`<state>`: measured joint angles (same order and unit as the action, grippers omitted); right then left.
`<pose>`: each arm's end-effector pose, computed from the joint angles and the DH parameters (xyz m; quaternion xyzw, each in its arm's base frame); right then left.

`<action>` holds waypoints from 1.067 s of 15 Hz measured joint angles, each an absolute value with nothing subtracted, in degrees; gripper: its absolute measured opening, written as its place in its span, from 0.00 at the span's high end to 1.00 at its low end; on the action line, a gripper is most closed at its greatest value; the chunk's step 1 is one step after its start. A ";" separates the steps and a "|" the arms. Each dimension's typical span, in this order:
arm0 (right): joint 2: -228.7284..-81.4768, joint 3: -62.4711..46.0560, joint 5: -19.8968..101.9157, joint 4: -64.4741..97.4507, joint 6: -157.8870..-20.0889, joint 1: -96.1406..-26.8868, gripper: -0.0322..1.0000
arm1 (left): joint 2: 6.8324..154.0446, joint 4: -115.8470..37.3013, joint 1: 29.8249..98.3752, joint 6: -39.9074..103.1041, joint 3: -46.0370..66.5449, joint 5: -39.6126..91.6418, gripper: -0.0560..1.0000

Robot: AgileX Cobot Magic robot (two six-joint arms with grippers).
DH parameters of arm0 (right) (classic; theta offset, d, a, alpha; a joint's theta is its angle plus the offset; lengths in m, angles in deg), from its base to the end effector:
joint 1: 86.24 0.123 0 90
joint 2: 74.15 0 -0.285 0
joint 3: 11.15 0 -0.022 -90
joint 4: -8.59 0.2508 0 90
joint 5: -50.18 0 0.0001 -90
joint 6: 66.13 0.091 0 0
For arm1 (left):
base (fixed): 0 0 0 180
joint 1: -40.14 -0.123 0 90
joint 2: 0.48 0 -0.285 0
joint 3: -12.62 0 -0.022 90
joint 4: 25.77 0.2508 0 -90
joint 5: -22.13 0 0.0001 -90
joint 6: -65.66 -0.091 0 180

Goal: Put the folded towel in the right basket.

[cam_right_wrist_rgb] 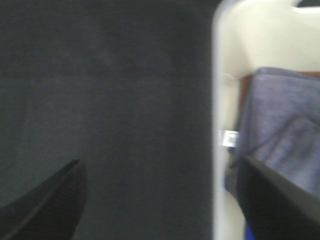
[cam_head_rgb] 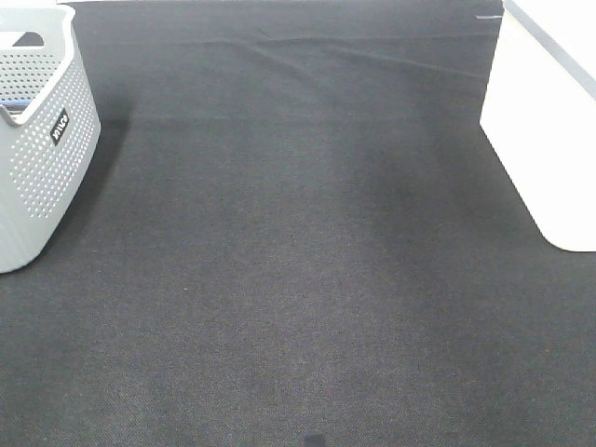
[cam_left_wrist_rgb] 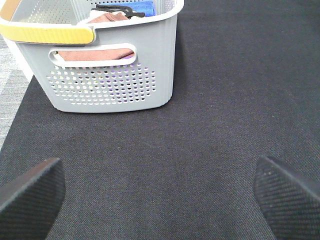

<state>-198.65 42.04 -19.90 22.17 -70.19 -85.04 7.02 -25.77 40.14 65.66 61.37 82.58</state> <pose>0.4474 0.0295 0.3902 -0.0417 0.9362 0.1100 0.3311 -0.0050 0.0000 0.2769 0.0000 0.8513 0.0000 0.5247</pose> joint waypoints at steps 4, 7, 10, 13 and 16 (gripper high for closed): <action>-193.78 38.48 -19.78 17.65 -68.13 -80.40 0.22 | 7.02 -25.77 40.14 65.66 61.37 82.58 0.02; -182.78 23.70 -19.78 16.33 -67.79 -79.94 0.22 | 7.02 -25.77 40.14 65.66 61.37 82.58 0.02; -169.48 6.91 -19.67 14.95 -67.79 -79.94 0.22 | 7.02 -25.77 40.14 65.66 61.37 82.58 0.02; -155.28 -10.79 -19.67 13.98 -67.79 -79.94 0.22 | 7.02 -25.77 40.14 65.66 61.37 82.58 0.02; -138.20 -31.47 -19.67 12.66 -67.79 -79.94 0.22 | 7.02 -25.77 40.14 65.66 61.37 82.58 0.02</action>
<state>-138.20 -31.47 -19.67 12.66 -67.79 -79.94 7.02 -25.77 40.14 65.66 61.37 82.58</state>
